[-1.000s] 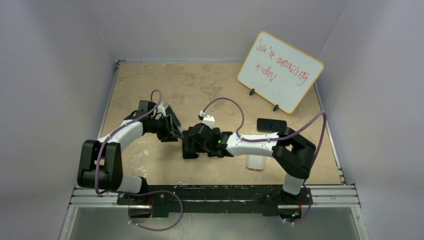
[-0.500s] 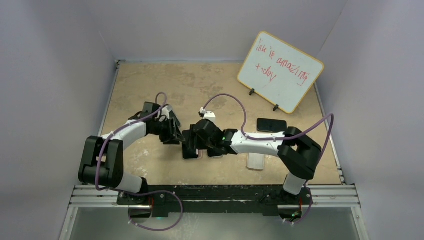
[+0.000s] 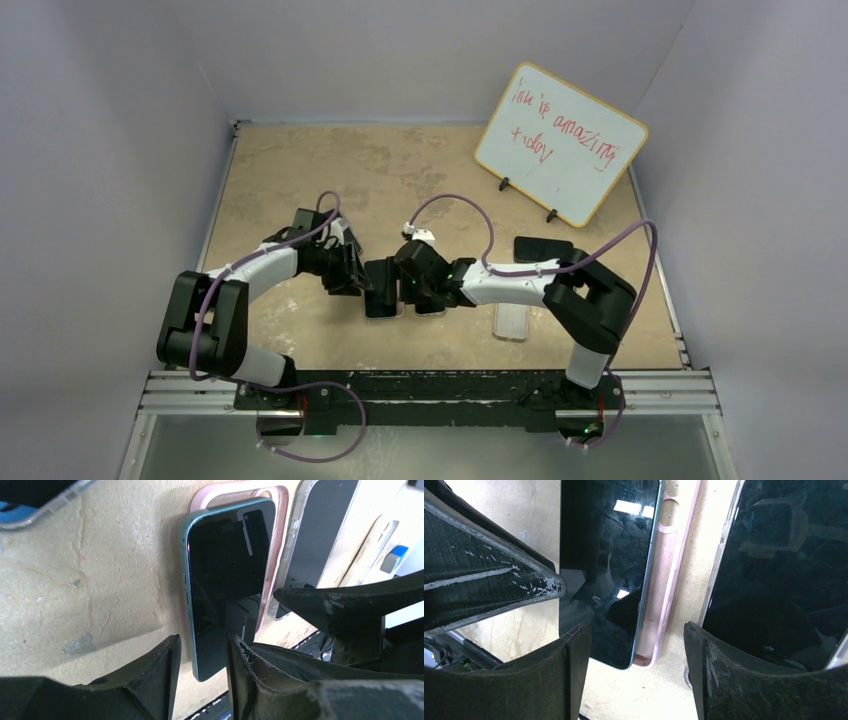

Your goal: Put the phone into the phone case

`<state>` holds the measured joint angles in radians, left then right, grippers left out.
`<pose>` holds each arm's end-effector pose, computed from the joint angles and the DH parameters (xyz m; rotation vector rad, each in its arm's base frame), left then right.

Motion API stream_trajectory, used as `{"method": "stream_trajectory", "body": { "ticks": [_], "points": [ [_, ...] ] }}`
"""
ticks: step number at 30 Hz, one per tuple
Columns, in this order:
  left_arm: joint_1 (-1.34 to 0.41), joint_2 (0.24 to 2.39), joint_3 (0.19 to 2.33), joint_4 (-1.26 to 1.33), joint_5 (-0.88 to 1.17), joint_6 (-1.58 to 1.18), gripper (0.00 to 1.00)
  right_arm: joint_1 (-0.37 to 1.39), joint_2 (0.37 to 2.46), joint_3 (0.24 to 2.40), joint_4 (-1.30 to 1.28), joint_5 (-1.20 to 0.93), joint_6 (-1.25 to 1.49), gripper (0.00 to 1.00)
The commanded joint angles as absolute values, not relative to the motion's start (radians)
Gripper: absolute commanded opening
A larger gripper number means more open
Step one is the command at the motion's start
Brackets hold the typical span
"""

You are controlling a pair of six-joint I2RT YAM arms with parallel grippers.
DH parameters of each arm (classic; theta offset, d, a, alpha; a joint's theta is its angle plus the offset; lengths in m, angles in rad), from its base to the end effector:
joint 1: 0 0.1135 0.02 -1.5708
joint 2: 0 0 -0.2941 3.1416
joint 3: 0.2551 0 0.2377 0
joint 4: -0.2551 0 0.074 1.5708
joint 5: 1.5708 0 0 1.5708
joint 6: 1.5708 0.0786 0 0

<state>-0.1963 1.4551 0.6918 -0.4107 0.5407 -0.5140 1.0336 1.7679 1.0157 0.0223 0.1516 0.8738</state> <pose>0.2357 -0.0881 0.1596 -0.2903 2.8035 -0.9280 0.2147 0.3372 0.1874 -0.1115 2.4250 0.7781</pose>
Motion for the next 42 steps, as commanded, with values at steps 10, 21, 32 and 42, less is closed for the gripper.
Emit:
{"method": "stream_trajectory", "body": {
  "ticks": [10,21,32,42],
  "points": [
    [-0.229,1.457,0.672,-0.311,0.538,-0.618,0.25,1.027,1.815,1.022,0.073,0.068,0.816,0.64],
    [-0.23,1.457,0.656,-0.229,0.568,-0.691,0.19,1.026,1.827,1.026,0.092,0.044,0.816,0.55],
    [-0.253,1.47,0.647,-0.158,0.57,-0.682,0.18,1.026,1.819,1.013,0.101,0.05,0.823,0.52],
    [-0.25,1.441,0.748,-0.312,0.426,-0.603,0.36,0.953,1.75,0.964,0.131,0.071,0.861,0.67]
  ]
}}
